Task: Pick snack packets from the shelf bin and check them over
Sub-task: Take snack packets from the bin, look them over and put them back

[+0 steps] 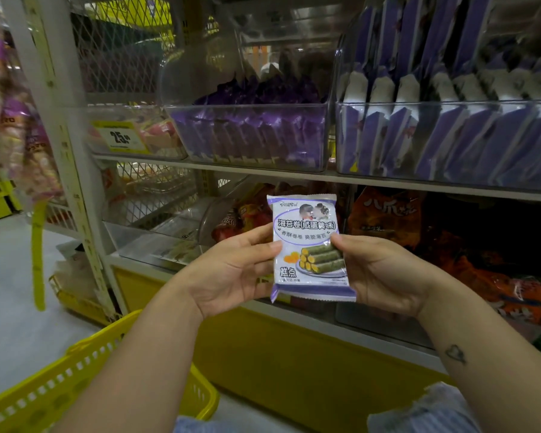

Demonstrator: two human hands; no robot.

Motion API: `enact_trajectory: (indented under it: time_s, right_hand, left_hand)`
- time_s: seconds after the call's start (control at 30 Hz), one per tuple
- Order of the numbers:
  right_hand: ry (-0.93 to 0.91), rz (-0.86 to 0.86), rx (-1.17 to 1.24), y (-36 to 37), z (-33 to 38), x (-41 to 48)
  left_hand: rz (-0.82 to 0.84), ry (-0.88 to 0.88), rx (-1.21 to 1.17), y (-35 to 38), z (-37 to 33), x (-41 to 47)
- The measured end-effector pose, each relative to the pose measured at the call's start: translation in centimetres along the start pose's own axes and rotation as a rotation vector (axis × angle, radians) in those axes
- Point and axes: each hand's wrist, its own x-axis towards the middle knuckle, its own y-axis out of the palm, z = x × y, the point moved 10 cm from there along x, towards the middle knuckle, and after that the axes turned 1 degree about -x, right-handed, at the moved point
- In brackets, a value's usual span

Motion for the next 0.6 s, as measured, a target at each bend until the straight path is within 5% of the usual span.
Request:
enact_trajectory:
  time_s: [0.47, 0.6]
  right_hand:
    - [-0.004, 0.009, 0.058, 0.0, -0.2, 0.2]
    - [-0.181, -0.119, -0.102, -0.6, 1.4, 0.5]
  left_hand:
    - [0.073, -0.032, -0.035, 1.0, 0.2, -0.5]
    - [-0.270, 0.246, 0.282, -0.9, -2.3, -0.2]
